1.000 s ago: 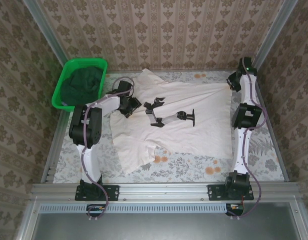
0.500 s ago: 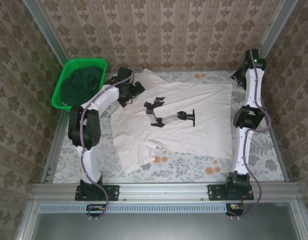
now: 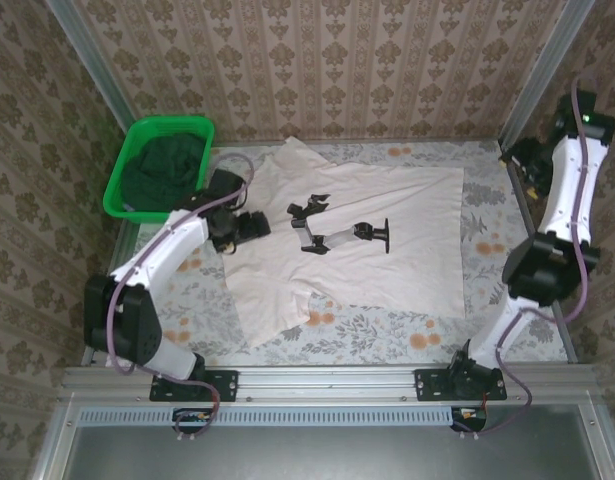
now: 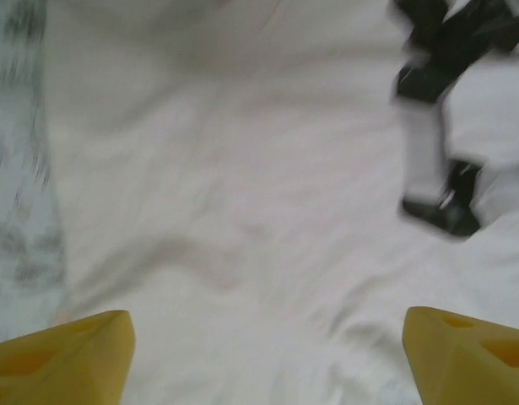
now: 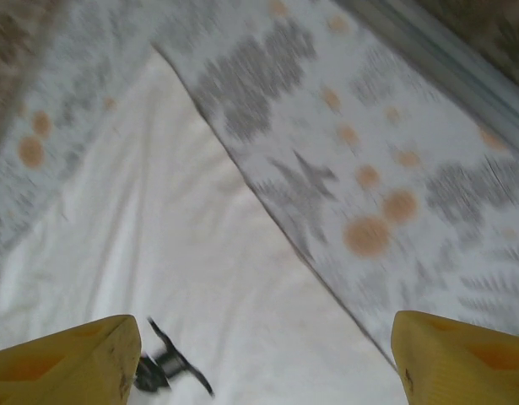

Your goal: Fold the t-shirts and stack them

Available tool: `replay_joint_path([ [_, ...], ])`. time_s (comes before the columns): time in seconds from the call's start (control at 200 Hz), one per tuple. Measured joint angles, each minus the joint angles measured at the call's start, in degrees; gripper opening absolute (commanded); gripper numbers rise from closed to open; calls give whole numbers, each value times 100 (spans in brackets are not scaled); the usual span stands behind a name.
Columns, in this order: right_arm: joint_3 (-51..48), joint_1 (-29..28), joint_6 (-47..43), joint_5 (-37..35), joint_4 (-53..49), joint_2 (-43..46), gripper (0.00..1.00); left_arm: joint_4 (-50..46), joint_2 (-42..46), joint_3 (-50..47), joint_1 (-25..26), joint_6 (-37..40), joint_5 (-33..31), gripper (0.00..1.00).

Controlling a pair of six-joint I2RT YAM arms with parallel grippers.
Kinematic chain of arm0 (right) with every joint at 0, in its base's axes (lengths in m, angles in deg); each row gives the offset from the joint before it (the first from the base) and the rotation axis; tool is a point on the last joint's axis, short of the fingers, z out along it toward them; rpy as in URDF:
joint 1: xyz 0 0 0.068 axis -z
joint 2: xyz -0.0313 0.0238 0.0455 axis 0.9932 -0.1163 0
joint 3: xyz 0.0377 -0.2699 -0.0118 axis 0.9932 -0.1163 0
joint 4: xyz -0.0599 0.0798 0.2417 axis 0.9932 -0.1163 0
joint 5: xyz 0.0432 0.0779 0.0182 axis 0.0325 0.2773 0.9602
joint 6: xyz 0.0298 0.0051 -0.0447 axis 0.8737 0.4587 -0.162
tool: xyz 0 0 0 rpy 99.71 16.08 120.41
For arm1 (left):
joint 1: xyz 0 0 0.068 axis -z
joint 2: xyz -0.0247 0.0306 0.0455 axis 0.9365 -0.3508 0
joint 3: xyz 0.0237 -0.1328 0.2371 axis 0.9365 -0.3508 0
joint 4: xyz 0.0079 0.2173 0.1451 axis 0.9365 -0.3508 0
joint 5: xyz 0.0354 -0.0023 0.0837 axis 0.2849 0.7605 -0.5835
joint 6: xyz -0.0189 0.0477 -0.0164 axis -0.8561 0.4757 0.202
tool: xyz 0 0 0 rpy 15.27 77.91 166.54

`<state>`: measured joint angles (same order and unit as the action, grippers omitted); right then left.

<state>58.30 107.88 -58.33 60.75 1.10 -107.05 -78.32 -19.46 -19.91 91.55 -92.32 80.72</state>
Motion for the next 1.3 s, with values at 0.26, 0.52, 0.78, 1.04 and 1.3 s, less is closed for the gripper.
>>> replay_joint_path([
  [0.26, -5268, -933, 256, 264, 1097, 3003, 63, -905, 984, -1366, -92, 101, 479, 65],
  [0.52, -7383, -925, 841, 297, 1180, 4540, 48, -929, 1209, -2463, -11, -151, 1287, 48],
  [0.78, -8083, -848, 1810, 201, 1958, 4852, 39, -833, 1569, -2798, 605, -411, 1458, 47],
  [1.04, -8631, -697, 2422, 184, 2968, 4376, 39, -861, 1937, -2905, 1248, -800, 1158, 56],
  [1.3, -8671, -599, 2594, 63, 3488, 4234, 38, -857, 1950, -3018, 1753, -1095, 769, 57],
])
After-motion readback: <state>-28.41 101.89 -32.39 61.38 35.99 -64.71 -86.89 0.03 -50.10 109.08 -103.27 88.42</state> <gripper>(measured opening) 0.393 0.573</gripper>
